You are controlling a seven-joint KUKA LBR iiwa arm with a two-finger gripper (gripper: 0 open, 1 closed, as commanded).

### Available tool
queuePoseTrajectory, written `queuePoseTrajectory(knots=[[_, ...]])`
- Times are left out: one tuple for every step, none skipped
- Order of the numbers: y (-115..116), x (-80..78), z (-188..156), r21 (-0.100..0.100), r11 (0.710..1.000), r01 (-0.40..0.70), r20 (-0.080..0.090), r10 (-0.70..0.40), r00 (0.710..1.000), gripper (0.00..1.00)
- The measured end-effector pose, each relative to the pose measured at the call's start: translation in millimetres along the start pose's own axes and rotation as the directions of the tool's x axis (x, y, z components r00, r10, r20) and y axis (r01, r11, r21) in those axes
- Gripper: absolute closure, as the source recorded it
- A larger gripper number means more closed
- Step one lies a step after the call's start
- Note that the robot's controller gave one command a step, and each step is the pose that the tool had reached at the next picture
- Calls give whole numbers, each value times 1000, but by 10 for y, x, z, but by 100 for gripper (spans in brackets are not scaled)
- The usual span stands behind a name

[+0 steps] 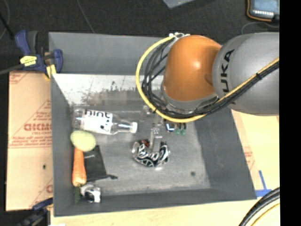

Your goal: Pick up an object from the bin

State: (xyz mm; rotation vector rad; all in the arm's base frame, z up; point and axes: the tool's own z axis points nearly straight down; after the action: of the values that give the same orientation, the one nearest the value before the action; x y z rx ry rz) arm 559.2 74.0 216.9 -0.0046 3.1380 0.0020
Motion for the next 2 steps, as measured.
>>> queuePoseTrajectory(knots=[[-107,-14,282,-1,998,-70,4,70,998,0],[-238,-25,536,0,994,-106,0,106,994,0]])
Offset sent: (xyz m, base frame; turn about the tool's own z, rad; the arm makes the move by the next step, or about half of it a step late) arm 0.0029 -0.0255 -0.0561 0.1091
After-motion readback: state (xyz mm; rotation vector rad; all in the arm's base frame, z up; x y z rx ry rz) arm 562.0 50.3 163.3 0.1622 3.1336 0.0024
